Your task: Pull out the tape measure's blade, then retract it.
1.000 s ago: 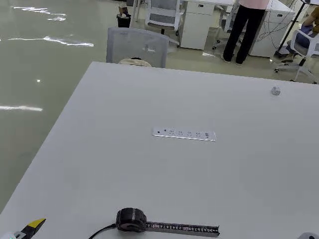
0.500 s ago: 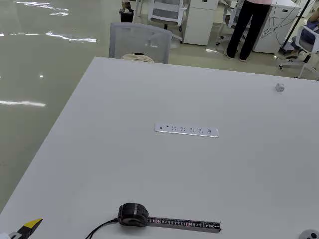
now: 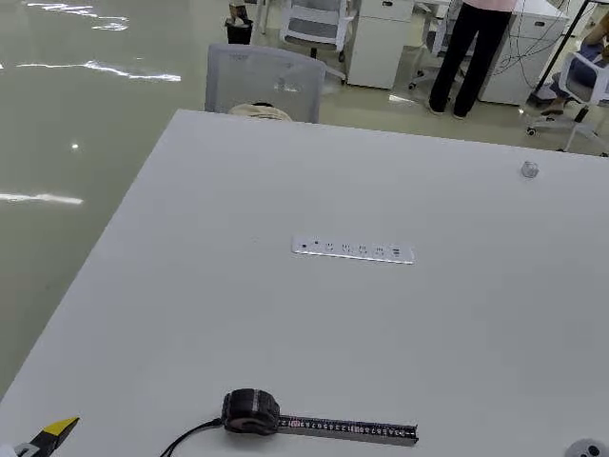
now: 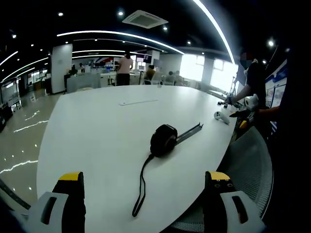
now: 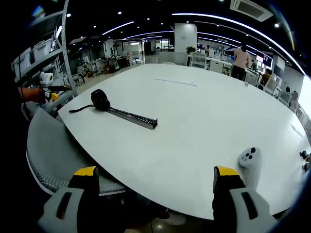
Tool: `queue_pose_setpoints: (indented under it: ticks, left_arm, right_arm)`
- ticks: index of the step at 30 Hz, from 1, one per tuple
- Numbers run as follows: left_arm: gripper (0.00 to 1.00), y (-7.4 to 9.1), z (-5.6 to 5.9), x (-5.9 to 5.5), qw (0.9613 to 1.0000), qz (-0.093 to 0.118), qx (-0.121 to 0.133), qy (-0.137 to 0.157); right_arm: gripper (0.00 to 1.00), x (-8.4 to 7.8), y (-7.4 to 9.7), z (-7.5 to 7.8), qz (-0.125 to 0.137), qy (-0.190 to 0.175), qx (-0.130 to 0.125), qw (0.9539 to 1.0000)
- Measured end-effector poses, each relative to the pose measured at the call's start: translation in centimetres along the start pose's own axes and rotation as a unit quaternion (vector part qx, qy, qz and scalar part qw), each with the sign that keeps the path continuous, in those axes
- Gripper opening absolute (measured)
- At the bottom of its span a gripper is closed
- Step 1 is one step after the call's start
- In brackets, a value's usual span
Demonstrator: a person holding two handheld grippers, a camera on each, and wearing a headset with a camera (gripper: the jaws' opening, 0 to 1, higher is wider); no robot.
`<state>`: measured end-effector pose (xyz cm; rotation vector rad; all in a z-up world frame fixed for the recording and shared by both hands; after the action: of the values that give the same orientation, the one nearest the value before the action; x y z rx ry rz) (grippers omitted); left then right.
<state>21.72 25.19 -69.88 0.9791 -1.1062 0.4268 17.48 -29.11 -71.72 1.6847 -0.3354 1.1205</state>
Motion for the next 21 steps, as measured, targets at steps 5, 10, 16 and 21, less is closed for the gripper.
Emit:
queue_pose_setpoints:
  ticks: [5, 10, 16, 21]
  left_arm:
    - [1.00, -0.1, 0.1, 0.1, 1.0000, -0.001, -0.001, -0.002]
    - [1.00, -0.1, 0.2, 0.1, 1.0000, -0.001, -0.002, -0.002]
    - [1.00, -0.3, 0.4, 0.0, 1.0000, -0.007, -0.003, -0.002]
    - [1.00, -0.9, 1.2, 0.3, 0.9999, -0.006, -0.010, -0.004]
  right_arm:
    - [1.00, -0.1, 0.2, 0.0, 0.001, -0.006, -0.004, 1.0000]
    - [1.00, -0.4, 0.2, 0.1, -0.002, -0.008, -0.002, 1.0000]
    - [1.00, -0.2, 0.1, 0.3, -0.002, -0.007, -0.002, 1.0000]
    - [1.00, 0.0, -0.1, 0.6, -0.004, -0.003, 0.001, 1.0000]
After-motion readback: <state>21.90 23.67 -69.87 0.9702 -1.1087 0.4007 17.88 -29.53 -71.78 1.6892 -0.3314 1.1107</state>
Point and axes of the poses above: the centre of the closed fingertips' face, and the gripper's own axes: y roughly backward along the fingers, z roughly to its right, x roughly out of its top, the point moved 3 cm from there along y, roughly backward along the fingers, and after that the axes turned 4 degrees about z, right-handed, at the moved point
